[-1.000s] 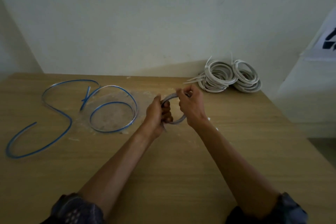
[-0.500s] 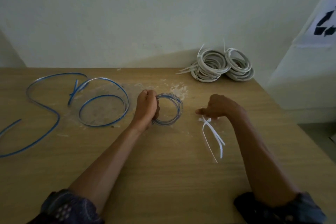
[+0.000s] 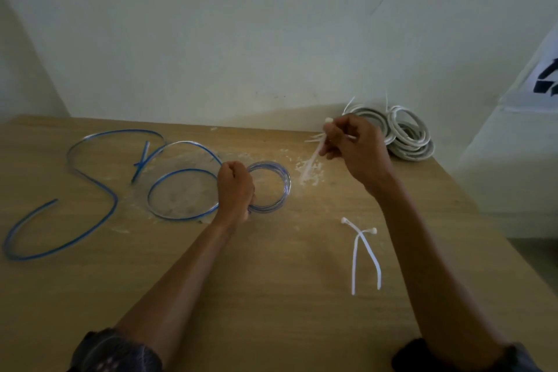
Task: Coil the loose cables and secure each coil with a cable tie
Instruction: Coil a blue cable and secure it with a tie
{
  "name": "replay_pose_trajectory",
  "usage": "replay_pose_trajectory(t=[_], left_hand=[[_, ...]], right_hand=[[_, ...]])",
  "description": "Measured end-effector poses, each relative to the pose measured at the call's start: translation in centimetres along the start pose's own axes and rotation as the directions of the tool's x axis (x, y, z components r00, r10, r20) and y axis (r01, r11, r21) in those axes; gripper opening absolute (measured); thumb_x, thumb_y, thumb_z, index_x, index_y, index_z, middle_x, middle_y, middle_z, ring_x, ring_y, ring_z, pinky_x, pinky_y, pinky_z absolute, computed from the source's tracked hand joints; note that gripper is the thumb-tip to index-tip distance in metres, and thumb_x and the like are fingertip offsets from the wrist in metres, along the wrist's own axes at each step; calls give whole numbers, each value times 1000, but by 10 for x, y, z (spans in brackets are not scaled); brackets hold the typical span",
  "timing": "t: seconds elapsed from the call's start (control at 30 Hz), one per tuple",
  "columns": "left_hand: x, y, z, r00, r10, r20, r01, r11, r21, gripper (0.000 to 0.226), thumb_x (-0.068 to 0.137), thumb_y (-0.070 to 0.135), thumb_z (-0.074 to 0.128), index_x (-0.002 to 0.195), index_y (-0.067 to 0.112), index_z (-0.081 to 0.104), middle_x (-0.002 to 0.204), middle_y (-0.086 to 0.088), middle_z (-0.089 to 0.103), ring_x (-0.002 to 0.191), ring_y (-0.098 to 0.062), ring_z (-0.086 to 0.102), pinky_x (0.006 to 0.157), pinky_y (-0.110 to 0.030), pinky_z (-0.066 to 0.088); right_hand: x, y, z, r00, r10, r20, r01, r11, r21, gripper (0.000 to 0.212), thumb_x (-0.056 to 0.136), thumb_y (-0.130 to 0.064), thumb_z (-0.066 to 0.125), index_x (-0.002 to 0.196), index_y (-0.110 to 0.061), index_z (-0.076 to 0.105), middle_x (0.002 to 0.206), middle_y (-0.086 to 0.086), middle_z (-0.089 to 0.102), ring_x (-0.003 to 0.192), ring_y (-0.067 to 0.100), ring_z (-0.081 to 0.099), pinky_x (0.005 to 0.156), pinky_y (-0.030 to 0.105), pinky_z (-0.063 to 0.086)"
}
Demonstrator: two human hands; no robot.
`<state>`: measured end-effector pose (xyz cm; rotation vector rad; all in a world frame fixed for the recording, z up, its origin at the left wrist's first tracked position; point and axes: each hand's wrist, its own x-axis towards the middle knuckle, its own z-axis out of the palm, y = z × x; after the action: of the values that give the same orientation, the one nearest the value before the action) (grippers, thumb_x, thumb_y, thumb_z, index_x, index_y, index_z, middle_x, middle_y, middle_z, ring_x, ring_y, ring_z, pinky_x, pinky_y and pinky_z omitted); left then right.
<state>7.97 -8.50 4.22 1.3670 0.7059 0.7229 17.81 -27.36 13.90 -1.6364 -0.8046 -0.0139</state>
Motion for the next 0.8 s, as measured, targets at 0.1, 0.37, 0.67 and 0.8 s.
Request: replay_pose_trajectory(t=[0.1, 0.37, 0.67, 0.8], left_hand=[[5, 7, -7, 976, -219, -10, 212, 952, -220, 34, 99, 2, 27, 69, 20, 25, 50, 4, 22, 34, -7, 16, 35, -18, 17], [13, 8, -22, 937, -348, -15, 306, 843, -443, 36, 100, 2, 26, 70, 22, 25, 46, 6, 21, 34, -7, 14, 32, -19, 16], [13, 9, -27, 924, -371, -90, 279, 817, -504, 34, 101, 2, 29, 70, 17, 30, 50, 3, 26, 32, -7, 20, 34, -19, 18], [11, 12, -26, 931, -357, -72, 273, 815, -512, 36, 100, 3, 29, 69, 19, 28, 45, 5, 24, 33, -8, 18, 35, -18, 17]], right_hand=[[-16, -23, 31, 996, -83, 19, 78, 980, 182, 11, 101, -10, 59, 94, -1, 61, 78, 19, 71, 71, 29, 74, 65, 33, 61], [-53, -4, 87, 998, -65, 26, 56, 961, 271, 9, 98, -7, 63, 105, -7, 58, 81, 15, 72, 75, 31, 75, 71, 47, 62], [-61, 2, 91, 994, -103, 18, 93, 947, 308, 8, 95, -4, 66, 100, -1, 60, 88, 13, 75, 85, 30, 76, 76, 42, 62], [-65, 14, 94, 995, -64, 74, 49, 981, 187, 13, 88, -5, 76, 95, -9, 66, 91, 6, 77, 89, 21, 76, 82, 42, 62]])
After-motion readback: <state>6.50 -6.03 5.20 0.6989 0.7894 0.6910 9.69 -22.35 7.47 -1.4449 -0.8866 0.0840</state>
